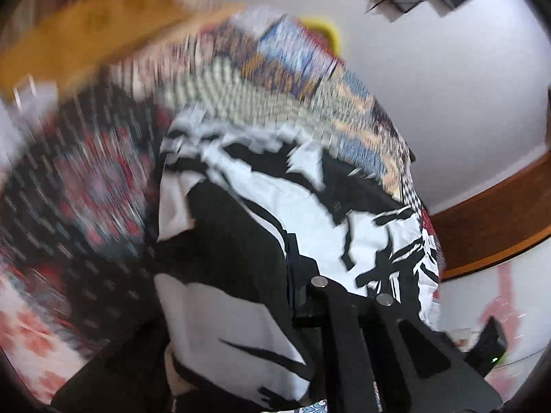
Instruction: Fold small clothes
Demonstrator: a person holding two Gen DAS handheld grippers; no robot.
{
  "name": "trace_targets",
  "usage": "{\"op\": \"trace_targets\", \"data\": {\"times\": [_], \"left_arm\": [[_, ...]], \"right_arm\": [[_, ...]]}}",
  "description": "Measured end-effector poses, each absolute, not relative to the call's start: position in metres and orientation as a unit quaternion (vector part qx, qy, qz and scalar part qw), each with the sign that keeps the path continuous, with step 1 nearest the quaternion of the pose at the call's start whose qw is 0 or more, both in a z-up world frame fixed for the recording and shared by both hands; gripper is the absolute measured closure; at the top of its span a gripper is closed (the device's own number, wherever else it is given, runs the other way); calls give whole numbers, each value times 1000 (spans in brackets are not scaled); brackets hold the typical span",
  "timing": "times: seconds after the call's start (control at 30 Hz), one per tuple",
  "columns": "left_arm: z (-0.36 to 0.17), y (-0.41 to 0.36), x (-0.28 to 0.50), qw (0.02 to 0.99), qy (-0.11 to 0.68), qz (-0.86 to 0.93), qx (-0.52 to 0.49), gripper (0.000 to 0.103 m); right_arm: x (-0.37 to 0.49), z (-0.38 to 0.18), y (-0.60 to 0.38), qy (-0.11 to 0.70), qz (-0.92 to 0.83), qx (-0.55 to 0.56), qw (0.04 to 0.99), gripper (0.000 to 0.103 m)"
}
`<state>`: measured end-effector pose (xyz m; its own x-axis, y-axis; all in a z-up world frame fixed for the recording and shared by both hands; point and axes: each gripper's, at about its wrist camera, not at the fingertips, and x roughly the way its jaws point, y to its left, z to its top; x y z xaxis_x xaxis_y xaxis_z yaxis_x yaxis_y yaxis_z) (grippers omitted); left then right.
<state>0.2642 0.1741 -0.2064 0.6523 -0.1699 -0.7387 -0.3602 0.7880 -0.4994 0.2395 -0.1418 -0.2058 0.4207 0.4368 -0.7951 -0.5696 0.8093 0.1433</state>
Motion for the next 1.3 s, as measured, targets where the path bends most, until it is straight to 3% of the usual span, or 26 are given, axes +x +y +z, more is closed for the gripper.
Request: {"op": "trace_targets", "data": {"times": [0.23, 0.4, 0.53, 0.73, 0.87, 0.93, 1.0, 1.07, 1.3], "left_arm": [[-107, 107, 272, 930, 334, 60, -142, 94], [-79, 21, 291, 945, 315, -22, -87, 94], [-105, -32, 309, 914, 370, -125, -113, 94], [-186, -67, 310, 847, 478, -195, -124, 94], [-200, -67, 305, 841, 494, -185, -118, 94], [-198, -66, 303, 843, 492, -180, -121, 89], [-194, -65, 298, 848, 490, -174, -106, 64], [-183, -67, 291, 859, 480, -160, -81, 46], [-147, -48, 272, 879, 443, -155, -84, 36]], "right_arm": [[237, -221, -167, 471, 272, -80, 835, 28], [241, -233, -169, 492, 283, -50, 822, 28], [242, -231, -175, 496, 288, -35, 819, 28], [229, -229, -185, 493, 290, -34, 820, 28], [225, -228, -183, 491, 291, -36, 820, 28], [223, -226, -184, 489, 290, -36, 822, 28], [221, -223, -184, 486, 288, -38, 824, 28], [216, -220, -186, 481, 286, -40, 828, 28], [201, -197, -203, 452, 278, -39, 847, 28]]}}
